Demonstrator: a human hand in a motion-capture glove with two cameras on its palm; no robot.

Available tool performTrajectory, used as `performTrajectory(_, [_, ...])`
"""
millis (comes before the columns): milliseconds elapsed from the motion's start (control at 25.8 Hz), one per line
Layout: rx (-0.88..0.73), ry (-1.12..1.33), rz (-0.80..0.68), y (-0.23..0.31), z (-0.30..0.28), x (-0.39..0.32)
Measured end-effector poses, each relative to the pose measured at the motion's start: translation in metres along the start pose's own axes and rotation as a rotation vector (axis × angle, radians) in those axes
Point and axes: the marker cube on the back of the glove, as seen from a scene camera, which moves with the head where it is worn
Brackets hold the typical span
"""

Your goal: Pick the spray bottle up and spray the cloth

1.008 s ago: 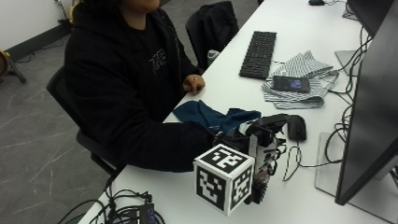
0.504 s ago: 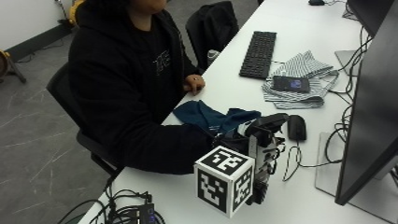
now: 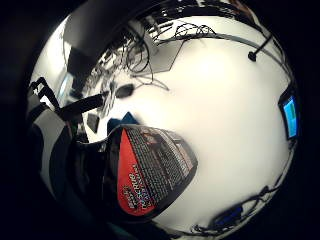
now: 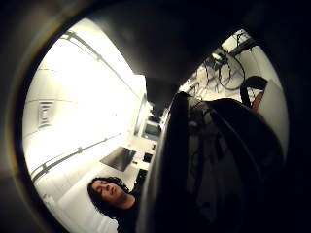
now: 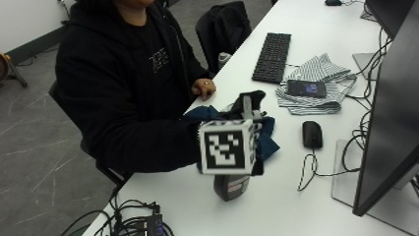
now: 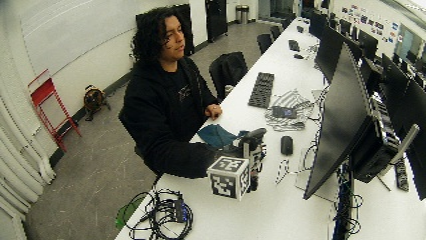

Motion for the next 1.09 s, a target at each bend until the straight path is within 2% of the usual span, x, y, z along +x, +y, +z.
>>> performTrajectory(155, [-0.194, 0.271, 0.006, 0.01, 0.008, -0.031])
performTrajectory(310, [-0.489, 0.581, 0.066, 0.058, 0.015, -0.048])
performTrajectory(427, [-0.623, 0.759, 0.128, 0.075, 0.022, -0.051])
performTrajectory(737, [-0.837, 1.101, 0.285, 0.103, 0.05, -0.044])
performTrajectory(1086, [-1.028, 1.257, 0.329, 0.128, 0.086, -0.024])
